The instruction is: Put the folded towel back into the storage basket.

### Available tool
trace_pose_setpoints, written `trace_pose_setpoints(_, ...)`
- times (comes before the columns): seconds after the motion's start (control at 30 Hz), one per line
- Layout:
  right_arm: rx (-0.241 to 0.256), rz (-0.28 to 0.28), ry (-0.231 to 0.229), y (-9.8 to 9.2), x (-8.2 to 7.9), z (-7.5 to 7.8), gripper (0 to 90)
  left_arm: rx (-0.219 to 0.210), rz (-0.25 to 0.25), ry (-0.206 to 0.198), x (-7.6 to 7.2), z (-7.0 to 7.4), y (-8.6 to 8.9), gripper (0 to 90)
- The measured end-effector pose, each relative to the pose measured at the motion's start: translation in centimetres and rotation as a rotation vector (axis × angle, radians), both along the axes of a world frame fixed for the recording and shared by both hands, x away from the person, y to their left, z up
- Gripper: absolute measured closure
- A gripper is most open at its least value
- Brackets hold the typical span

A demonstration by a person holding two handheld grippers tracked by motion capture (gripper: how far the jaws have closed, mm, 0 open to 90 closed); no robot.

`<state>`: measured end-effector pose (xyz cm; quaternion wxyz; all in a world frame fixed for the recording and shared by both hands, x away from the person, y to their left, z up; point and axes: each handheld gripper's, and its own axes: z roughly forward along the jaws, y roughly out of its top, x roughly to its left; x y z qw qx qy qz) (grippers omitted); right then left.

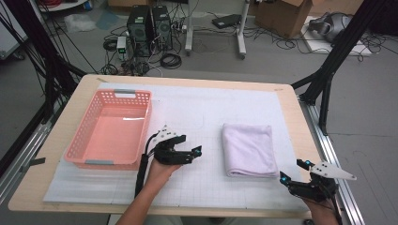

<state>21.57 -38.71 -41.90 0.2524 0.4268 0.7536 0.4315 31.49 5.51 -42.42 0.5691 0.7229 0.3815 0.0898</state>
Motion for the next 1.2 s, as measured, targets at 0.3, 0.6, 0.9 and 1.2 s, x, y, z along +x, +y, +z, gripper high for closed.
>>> trace_pose_setpoints(0.3, 0.012, -0.001, 0.005, -0.2, 0.1, -0.1, 17.3, 0.021, -0.038, 0.071, 2.0, 0.9, -4.5, 21.5)
trace_pose_setpoints(0.6, 0.024, -0.002, 0.009, -0.3, 0.2, -0.1, 17.3, 0.045, -0.053, 0.156, 3.4, 0.2, -7.9, 21.9)
trace_pose_setpoints(0.9, 0.02, 0.005, 0.007, -0.2, 0.3, -0.1, 17.3, 0.072, -0.072, 0.225, 3.9, -1.4, -11.1, 22.9)
trace_pose_setpoints(1.2, 0.029, -0.001, 0.007, -0.5, 0.2, -0.1, 17.3, 0.145, -0.064, 0.254, 4.1, -2.5, -13.0, 22.7)
